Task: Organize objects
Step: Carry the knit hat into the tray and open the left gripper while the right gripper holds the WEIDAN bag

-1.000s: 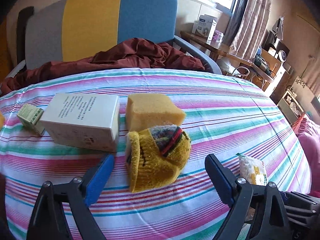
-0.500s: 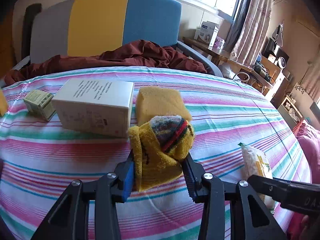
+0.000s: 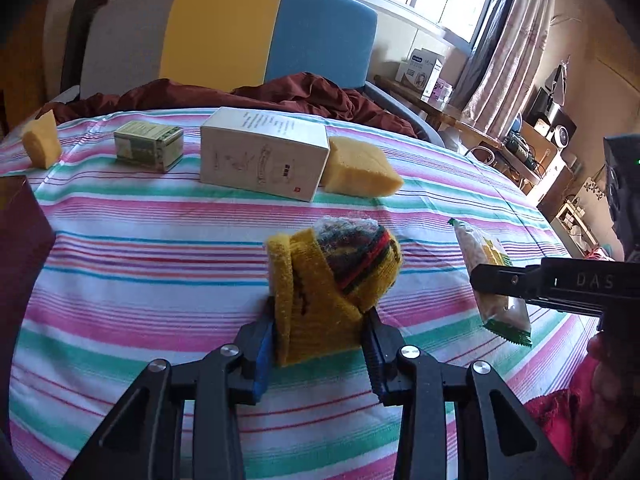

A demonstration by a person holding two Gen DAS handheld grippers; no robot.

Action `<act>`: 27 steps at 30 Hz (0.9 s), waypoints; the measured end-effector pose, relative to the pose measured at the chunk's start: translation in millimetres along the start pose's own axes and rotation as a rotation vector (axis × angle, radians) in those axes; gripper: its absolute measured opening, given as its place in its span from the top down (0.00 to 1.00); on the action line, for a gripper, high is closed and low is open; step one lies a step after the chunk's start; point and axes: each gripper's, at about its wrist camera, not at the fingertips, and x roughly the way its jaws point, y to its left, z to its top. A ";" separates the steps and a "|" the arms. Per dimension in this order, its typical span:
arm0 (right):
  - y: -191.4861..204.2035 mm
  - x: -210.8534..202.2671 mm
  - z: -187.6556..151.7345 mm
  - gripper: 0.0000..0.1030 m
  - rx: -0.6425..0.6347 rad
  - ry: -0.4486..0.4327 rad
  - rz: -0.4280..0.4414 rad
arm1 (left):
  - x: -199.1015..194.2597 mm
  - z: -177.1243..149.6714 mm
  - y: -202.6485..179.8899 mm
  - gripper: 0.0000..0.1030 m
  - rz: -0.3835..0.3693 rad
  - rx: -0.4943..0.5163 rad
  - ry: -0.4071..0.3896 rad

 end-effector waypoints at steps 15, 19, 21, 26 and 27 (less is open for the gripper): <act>22.6 0.8 -5.9 0.58 -0.114 -0.035 0.016 | -86.6 -28.5 27.3 0.66 -0.046 -0.015 -0.070; 26.3 -2.0 -7.2 0.58 -0.131 -0.046 0.027 | -117.1 -26.9 42.7 0.66 -0.051 -0.037 -0.111; 28.8 -4.8 -8.0 0.58 -0.139 -0.055 0.040 | -131.4 -26.6 54.7 0.66 -0.040 -0.052 -0.132; 38.3 -8.9 -10.2 0.58 -0.161 -0.074 0.079 | -154.7 -25.6 92.8 0.66 0.002 -0.121 -0.162; 40.9 -8.8 -10.6 0.58 -0.168 -0.079 0.087 | -158.6 -25.3 102.0 0.66 0.013 -0.144 -0.167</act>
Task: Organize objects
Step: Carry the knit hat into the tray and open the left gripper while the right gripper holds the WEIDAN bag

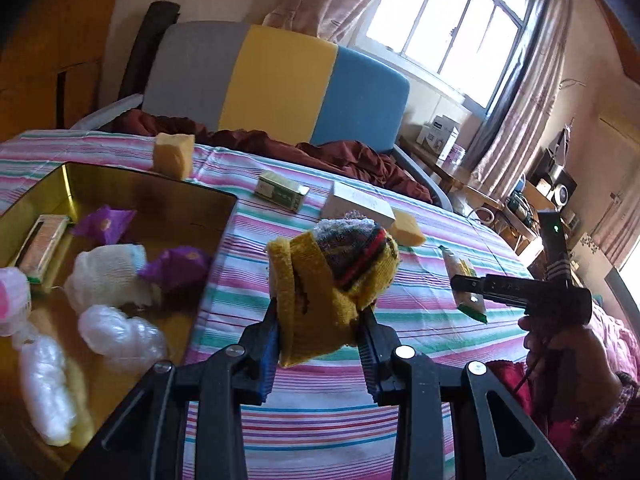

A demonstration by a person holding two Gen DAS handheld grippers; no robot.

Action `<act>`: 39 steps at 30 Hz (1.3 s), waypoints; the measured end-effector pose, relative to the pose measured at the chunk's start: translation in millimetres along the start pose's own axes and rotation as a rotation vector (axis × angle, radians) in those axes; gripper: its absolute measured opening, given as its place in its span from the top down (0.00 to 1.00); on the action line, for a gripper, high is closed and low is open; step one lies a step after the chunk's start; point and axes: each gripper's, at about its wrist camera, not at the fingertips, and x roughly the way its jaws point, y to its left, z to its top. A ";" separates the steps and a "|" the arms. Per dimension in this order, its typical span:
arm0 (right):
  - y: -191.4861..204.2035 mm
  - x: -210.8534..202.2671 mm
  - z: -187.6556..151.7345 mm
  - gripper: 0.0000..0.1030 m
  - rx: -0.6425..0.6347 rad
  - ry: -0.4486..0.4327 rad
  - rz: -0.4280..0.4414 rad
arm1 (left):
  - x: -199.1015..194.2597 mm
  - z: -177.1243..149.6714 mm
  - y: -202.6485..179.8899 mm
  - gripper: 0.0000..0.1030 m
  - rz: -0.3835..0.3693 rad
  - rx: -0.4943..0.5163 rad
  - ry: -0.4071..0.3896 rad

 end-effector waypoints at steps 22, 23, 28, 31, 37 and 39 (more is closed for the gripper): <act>52.4 -1.2 -15.3 0.58 -0.143 -0.035 0.121 | -5.4 38.7 165.1 0.66 0.396 -0.297 0.040; 53.1 -1.1 -15.5 0.58 -0.147 -0.037 0.121 | -2.4 39.7 168.1 0.66 0.406 -0.303 0.050; 57.4 -1.3 -16.8 0.58 -0.170 -0.044 0.125 | 7.8 43.3 177.3 0.63 0.430 -0.305 0.062; 60.1 -1.3 -17.5 0.58 -0.184 -0.047 0.128 | 9.4 45.8 179.4 0.54 0.441 -0.303 0.067; 65.8 -0.9 -19.4 0.58 -0.218 -0.050 0.128 | -2.7 44.2 177.5 0.29 0.405 -0.323 0.011; 67.0 -1.0 -19.8 0.58 -0.223 -0.051 0.130 | -8.1 41.7 171.9 0.22 0.396 -0.311 -0.009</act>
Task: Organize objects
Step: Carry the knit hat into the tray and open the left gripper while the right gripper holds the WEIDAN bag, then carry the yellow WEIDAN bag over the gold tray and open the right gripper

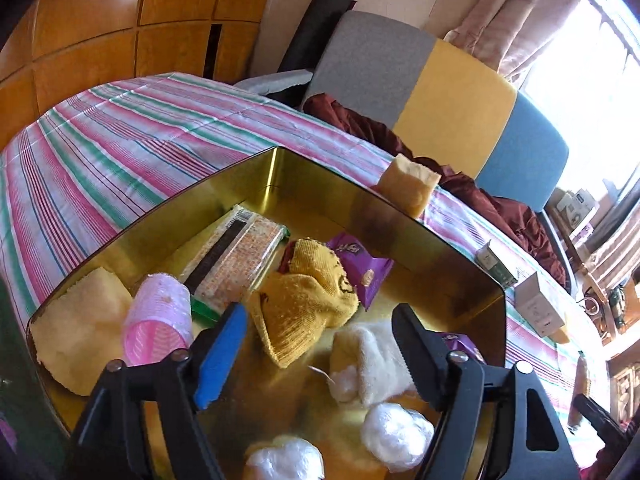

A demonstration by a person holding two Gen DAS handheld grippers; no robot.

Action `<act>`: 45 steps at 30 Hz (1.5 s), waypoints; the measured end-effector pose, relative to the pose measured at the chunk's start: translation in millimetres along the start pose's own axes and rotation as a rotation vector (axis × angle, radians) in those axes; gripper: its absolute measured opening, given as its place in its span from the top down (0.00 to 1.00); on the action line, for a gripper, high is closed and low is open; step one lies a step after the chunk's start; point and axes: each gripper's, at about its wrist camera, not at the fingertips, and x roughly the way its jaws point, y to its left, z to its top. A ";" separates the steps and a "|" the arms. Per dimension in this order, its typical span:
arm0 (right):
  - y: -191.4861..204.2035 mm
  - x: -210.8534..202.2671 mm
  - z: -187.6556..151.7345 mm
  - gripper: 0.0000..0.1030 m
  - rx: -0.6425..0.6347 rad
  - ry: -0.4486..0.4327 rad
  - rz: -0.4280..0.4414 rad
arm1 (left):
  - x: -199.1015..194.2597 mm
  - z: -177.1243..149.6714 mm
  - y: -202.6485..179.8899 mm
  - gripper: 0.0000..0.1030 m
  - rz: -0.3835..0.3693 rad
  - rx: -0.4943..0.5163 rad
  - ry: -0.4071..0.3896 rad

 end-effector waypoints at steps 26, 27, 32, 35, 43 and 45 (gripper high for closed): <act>105.9 12.0 6.7 0.58 -0.278 -0.001 0.142 | -60.0 -62.4 -46.9 0.00 -0.069 0.196 -0.110; 116.1 14.4 10.6 0.58 -0.295 -0.001 0.154 | -61.6 -62.1 -45.3 0.00 -0.067 0.199 -0.112; 170.2 29.9 29.9 0.58 -0.428 0.016 0.181 | -72.0 -67.5 -38.2 0.00 -0.062 0.233 -0.133; 197.1 43.6 37.9 0.58 -0.511 0.040 0.176 | -75.5 -69.3 -35.2 0.00 -0.069 0.244 -0.135; 248.5 88.8 56.1 0.58 -0.721 0.123 0.103 | -79.1 -69.7 -27.3 0.00 -0.099 0.236 -0.128; 258.0 97.3 58.0 0.58 -0.797 0.133 0.083 | -80.9 -69.9 -25.2 0.00 -0.100 0.237 -0.131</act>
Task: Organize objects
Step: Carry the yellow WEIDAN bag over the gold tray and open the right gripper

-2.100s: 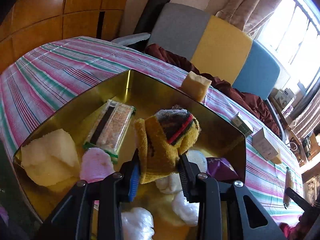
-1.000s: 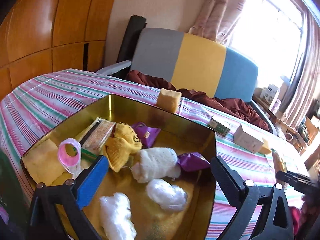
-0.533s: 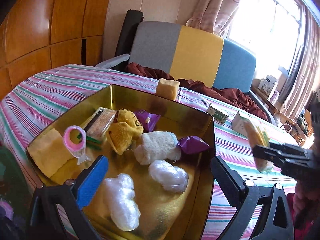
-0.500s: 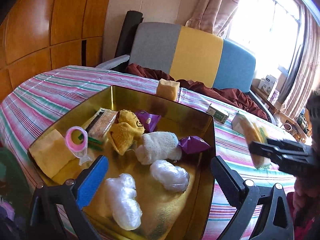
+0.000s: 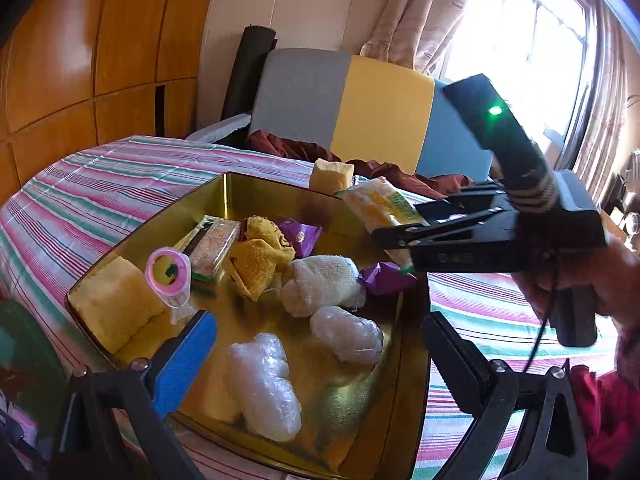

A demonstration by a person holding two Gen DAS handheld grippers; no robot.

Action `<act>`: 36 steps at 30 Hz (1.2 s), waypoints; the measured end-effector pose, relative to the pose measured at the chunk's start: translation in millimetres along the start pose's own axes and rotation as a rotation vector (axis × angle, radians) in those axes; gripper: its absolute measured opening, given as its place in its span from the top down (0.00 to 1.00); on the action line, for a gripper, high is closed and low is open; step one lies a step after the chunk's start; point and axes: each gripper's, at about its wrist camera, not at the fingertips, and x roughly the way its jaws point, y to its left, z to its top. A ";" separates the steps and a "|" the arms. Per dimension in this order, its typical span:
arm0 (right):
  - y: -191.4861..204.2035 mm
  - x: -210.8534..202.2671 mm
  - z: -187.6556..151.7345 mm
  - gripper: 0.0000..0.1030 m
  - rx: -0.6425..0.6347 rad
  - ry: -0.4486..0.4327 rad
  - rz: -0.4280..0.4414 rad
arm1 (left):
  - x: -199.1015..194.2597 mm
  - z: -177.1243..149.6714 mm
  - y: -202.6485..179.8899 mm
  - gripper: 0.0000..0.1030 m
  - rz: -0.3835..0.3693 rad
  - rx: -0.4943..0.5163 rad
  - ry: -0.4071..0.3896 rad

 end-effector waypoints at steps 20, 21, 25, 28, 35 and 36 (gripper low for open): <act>-2.6 23.7 10.5 0.53 -0.070 0.025 -0.078 | -1.8 -1.0 8.5 0.00 -0.013 -0.044 0.010; -4.7 21.6 8.7 0.53 -0.046 0.022 -0.089 | -1.8 -1.1 8.0 0.00 -0.011 -0.042 0.011; -16.4 11.0 0.0 0.58 0.088 0.015 -0.072 | -3.2 -1.9 5.5 0.00 -0.010 -0.038 0.004; -15.5 12.9 -2.1 0.66 0.086 0.028 -0.096 | -2.3 -1.6 5.0 0.00 -0.014 -0.049 0.004; -27.1 35.6 7.1 0.69 0.190 0.052 -0.106 | -3.3 -3.1 0.3 0.00 -0.005 -0.026 0.010; -28.2 34.2 6.5 0.69 0.211 0.041 -0.094 | -3.3 -3.1 0.3 0.00 -0.002 -0.025 0.011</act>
